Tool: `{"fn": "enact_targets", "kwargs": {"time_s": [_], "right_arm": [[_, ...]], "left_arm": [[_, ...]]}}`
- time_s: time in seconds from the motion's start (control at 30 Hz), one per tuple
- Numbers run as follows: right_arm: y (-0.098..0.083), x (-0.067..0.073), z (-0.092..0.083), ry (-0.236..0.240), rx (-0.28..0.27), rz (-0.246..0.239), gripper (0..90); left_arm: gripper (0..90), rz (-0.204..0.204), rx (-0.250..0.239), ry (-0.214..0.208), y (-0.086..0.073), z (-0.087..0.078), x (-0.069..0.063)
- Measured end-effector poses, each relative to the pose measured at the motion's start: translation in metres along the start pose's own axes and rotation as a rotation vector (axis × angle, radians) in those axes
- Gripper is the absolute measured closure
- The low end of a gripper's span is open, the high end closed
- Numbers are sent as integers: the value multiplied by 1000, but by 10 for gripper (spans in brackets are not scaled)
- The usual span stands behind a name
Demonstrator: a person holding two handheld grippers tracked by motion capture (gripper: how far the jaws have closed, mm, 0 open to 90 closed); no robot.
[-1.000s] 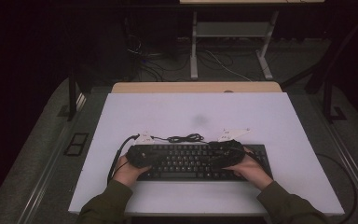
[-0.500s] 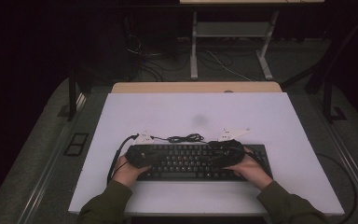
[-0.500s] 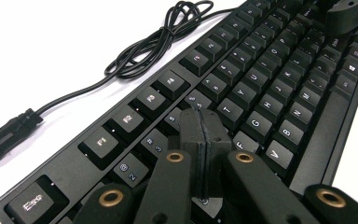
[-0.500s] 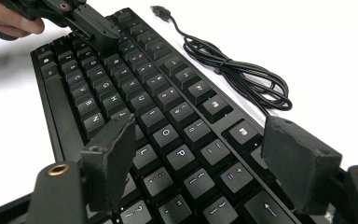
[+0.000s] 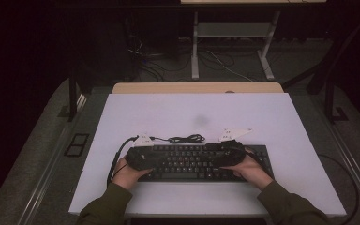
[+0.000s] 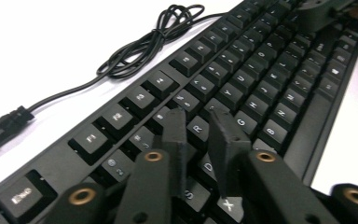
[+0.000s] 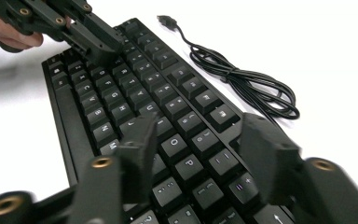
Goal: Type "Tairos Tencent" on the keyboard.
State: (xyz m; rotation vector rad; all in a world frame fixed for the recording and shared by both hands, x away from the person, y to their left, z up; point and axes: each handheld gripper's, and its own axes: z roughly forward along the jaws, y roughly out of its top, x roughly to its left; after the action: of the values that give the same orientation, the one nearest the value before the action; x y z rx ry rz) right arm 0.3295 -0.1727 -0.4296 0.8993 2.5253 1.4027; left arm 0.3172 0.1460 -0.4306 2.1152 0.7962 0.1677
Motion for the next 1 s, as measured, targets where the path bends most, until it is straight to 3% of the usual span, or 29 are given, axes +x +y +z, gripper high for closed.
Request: {"fn": "enact_targets", "kwargs": {"time_s": [0.23, 0.5, 0.77, 1.0], "right_arm": [[3, 3, 4, 45, -4, -9, 694], [7, 9, 13, 126, 28, -35, 879], [10, 17, 27, 189, 69, -66, 895], [11, 25, 36, 219, 95, -93, 894]], "left_arm": [[625, -3, -9, -17, -3, -2, -4], [470, -19, -23, -28, -9, -6, -6], [333, -38, -46, 4, -16, -14, -6], [281, -45, -48, 23, -20, -17, -7]]}}
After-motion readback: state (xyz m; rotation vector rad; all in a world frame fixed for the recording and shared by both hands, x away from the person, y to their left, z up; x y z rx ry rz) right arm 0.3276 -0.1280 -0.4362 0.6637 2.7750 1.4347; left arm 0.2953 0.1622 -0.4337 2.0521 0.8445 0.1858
